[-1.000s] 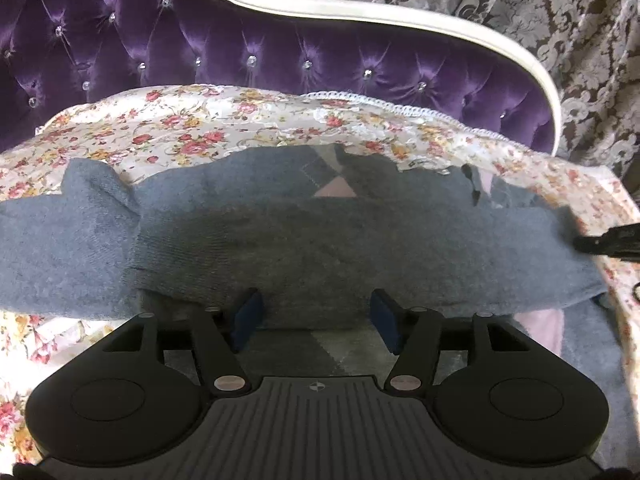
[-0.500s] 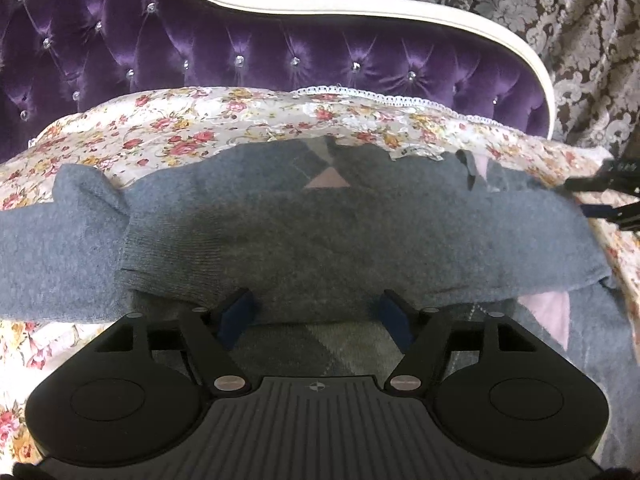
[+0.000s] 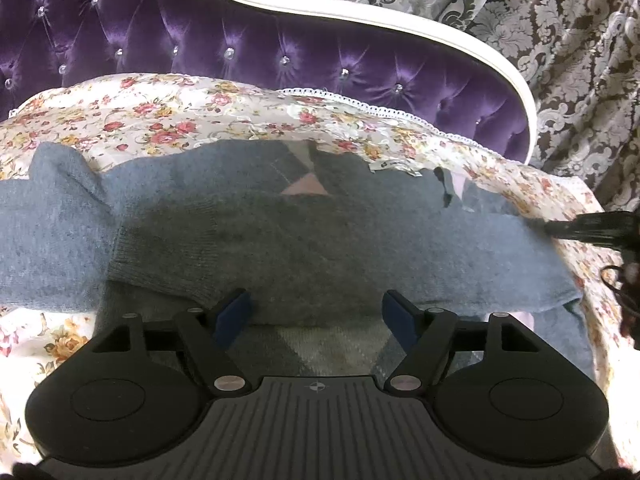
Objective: Fold small clothes
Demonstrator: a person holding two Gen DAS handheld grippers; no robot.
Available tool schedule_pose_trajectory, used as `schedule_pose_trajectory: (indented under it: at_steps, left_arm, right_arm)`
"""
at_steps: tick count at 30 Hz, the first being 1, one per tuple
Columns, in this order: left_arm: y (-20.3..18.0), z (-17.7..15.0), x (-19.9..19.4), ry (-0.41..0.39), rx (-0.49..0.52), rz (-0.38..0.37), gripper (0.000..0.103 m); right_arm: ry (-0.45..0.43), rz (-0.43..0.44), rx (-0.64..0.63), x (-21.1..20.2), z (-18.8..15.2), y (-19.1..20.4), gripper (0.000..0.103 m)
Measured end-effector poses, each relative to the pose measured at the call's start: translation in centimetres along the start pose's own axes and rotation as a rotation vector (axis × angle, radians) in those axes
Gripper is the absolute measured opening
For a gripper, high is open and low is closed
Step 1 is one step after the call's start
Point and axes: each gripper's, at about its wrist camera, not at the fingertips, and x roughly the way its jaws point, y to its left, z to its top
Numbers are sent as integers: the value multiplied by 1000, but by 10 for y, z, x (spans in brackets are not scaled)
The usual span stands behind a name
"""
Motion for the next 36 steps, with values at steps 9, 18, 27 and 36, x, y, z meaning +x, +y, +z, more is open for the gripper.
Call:
schedule_pose_trajectory:
  at_steps: [9, 18, 27, 36]
  left_arm:
    - [-6, -3, 4, 5, 45, 1, 84]
    - [-19, -5, 11, 33, 141, 25, 103]
    - [39, 23, -52, -154, -15, -33, 103]
    - [143, 36, -107, -162, -145, 217, 100]
  right_arm:
    - [62, 0, -183, -36, -53, 20, 54]
    - [-41, -45, -14, -70, -51, -3, 67]
    - [-203, 105, -59, -130, -59, 84, 102]
    - [-132, 163, -88, -113, -97, 156, 102]
